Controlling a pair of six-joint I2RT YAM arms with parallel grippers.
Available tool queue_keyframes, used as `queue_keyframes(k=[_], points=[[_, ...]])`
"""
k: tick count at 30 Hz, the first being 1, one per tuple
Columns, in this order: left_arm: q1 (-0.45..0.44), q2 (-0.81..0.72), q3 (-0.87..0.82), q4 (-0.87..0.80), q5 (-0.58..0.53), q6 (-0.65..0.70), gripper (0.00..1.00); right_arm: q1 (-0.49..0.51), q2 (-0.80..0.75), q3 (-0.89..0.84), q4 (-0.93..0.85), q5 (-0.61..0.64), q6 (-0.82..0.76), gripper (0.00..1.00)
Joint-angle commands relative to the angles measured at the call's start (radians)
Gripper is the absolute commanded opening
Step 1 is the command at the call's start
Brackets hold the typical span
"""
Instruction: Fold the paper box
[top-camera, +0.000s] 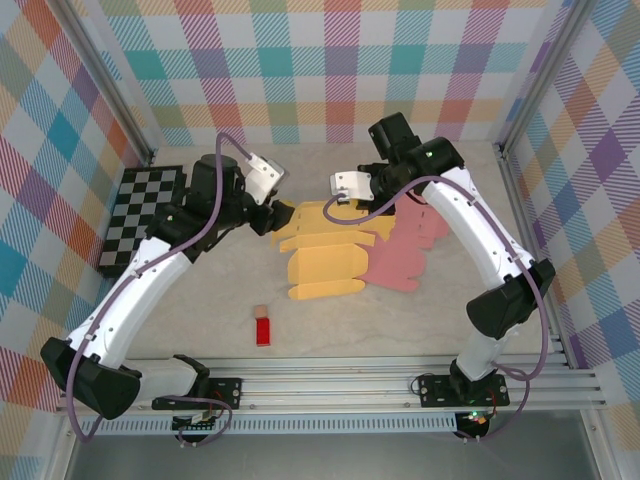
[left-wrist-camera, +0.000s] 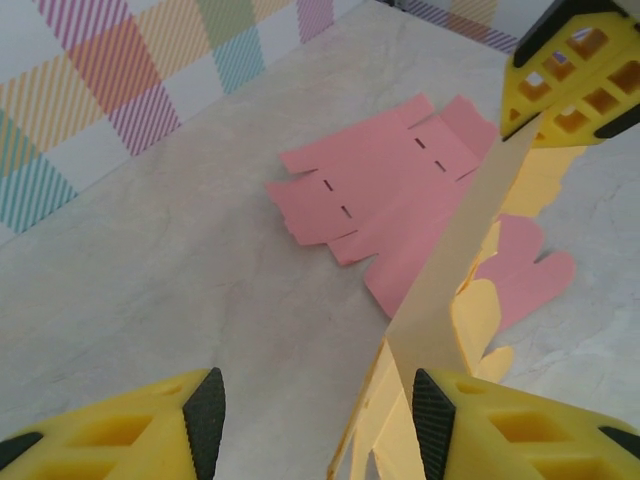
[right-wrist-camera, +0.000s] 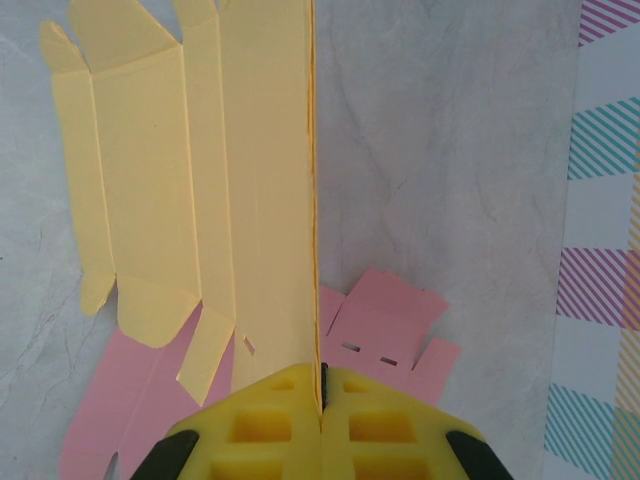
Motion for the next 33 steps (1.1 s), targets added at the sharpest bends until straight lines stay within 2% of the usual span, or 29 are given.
queue_keyframes(k=[1, 21, 26, 33], points=[[-0.017, -0.001, 0.015, 0.015, 0.087, 0.015, 0.54, 0.008, -0.013, 0.031, -0.023, -0.042, -0.014, 0.00], [-0.056, 0.083, 0.027, 0.066, 0.168, -0.029, 0.52, 0.013, -0.042, 0.013, -0.037, -0.103, 0.000, 0.00], [-0.058, 0.089, 0.027, 0.081, 0.205, -0.040, 0.28, 0.012, -0.058, 0.006, -0.039, -0.127, -0.002, 0.00], [-0.060, 0.090, 0.029, 0.098, 0.216, -0.045, 0.15, 0.013, -0.063, -0.003, -0.044, -0.143, -0.003, 0.00]])
